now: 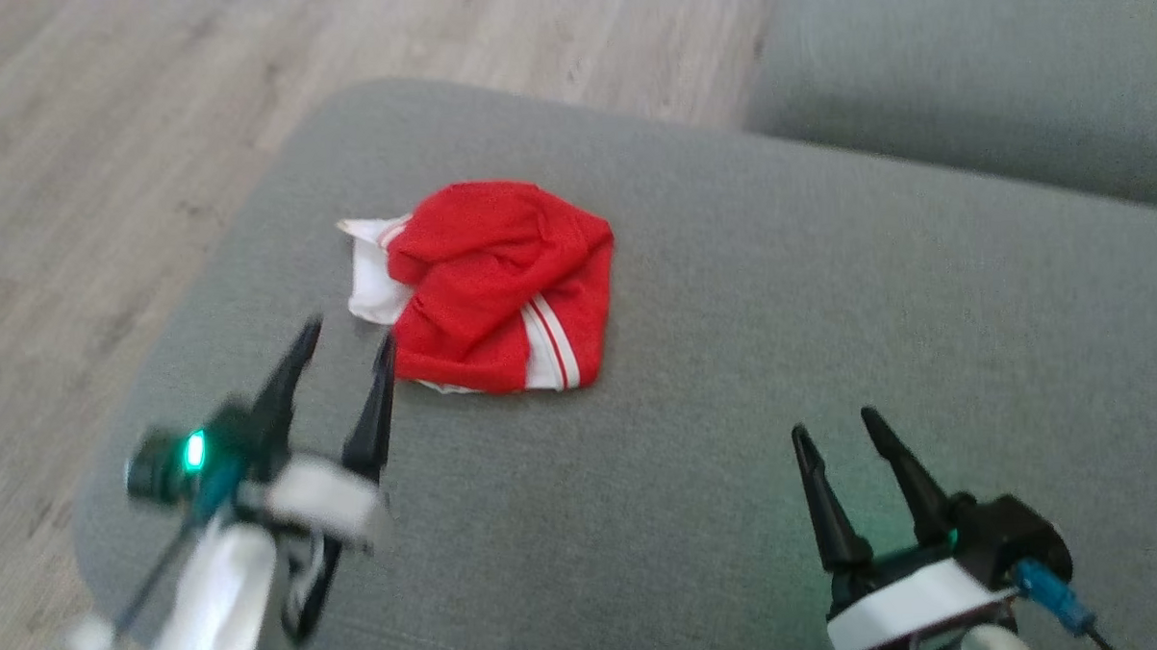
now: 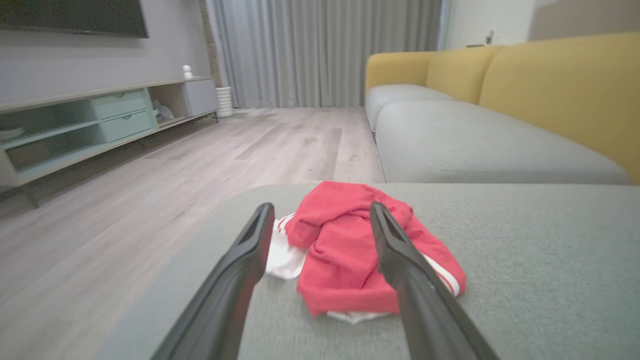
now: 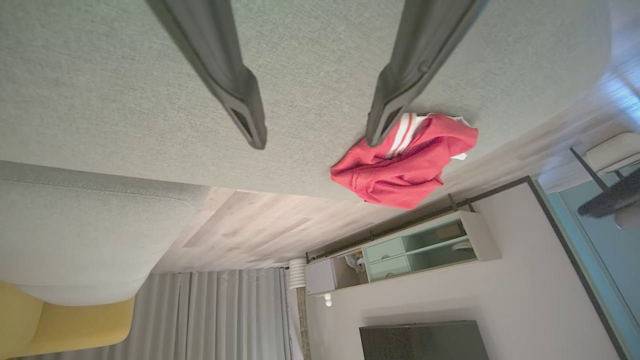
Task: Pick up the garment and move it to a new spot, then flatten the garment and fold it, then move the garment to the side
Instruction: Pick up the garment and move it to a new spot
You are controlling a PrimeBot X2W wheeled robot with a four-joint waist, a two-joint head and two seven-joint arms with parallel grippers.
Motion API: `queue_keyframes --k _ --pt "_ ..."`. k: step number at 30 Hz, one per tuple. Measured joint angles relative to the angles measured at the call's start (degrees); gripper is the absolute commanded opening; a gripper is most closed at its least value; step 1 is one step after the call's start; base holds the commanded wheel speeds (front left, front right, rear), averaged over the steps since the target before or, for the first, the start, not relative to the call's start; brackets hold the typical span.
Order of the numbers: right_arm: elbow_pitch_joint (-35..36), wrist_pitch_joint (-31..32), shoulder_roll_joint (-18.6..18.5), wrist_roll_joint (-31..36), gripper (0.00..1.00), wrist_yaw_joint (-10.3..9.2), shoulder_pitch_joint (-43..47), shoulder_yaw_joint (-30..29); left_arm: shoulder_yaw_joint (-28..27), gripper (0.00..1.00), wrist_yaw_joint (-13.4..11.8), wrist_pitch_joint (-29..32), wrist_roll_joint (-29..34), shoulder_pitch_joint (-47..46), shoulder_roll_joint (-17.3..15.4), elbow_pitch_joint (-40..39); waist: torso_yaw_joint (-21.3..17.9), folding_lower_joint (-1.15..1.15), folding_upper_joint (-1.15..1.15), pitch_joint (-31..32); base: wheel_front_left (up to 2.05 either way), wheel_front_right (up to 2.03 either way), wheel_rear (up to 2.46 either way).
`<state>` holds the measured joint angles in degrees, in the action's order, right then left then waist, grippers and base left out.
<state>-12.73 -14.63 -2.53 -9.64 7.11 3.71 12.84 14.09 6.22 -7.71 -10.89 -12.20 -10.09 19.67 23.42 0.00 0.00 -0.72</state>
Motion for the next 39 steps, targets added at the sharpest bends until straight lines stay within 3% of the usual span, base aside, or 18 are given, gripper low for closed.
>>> queue_keyframes --k 4,8,14,18,24,31,32,33,36,39 --pt "0.1 0.0 0.0 1.5 1.0 0.0 -2.5 -1.1 7.1 1.0 1.1 7.9 -1.6 -11.6 -3.8 1.4 -1.6 0.01 0.0 -3.7 0.0 0.0 0.0" --pt "0.8 0.0 -0.1 2.7 1.0 0.0 -5.5 -1.7 18.0 1.0 1.4 15.3 -9.4 -22.8 -9.6 2.6 -3.5 0.02 0.0 -7.7 0.0 0.0 0.0" --pt "1.4 0.0 -0.1 3.3 1.0 0.0 -9.2 -1.7 29.3 1.0 1.4 23.1 -20.4 -35.4 -16.4 6.9 -7.3 0.02 0.0 -12.9 0.0 0.0 0.0" --pt "1.8 0.0 -0.2 3.6 1.0 0.0 -10.6 -1.7 35.8 1.0 1.4 26.3 -25.7 -40.0 -18.5 10.2 -10.0 0.02 0.0 -15.7 0.0 0.0 0.0" --pt "1.8 0.0 -0.2 3.6 1.0 0.0 -11.5 -1.9 40.6 1.0 1.4 28.0 -30.2 -43.0 -20.8 17.3 -14.0 0.0 0.0 -18.2 0.0 0.0 0.0" --pt "2.1 0.0 -0.2 3.6 1.0 0.0 -12.3 -1.9 45.8 1.0 1.4 27.5 -35.0 -44.9 -21.0 22.2 -17.0 0.0 0.0 -20.1 0.0 0.0 0.0" --pt "2.2 0.0 -0.2 3.6 1.0 0.0 -12.6 -1.9 46.2 0.18 1.4 27.5 -35.6 -45.2 -21.0 22.5 -17.2 0.0 0.0 -20.1 0.0 0.0 0.0" --pt "2.4 0.0 -0.2 3.6 1.0 0.0 -12.7 -2.0 46.9 0.0 1.4 27.2 -35.9 -45.4 -21.0 22.7 -17.4 0.0 0.0 -20.1 0.0 0.0 0.0" --pt "2.4 0.0 -0.2 3.6 1.0 0.0 -12.7 -2.0 47.8 0.0 1.4 25.4 -36.3 -45.9 -20.9 22.7 -17.5 0.0 0.0 -19.8 0.0 0.0 0.0" --pt "2.3 0.0 -0.2 3.6 1.0 0.0 -12.7 -2.0 48.6 0.0 1.4 19.9 -36.0 -47.2 -20.9 23.2 -17.5 0.0 0.0 -19.1 0.0 0.0 0.0"
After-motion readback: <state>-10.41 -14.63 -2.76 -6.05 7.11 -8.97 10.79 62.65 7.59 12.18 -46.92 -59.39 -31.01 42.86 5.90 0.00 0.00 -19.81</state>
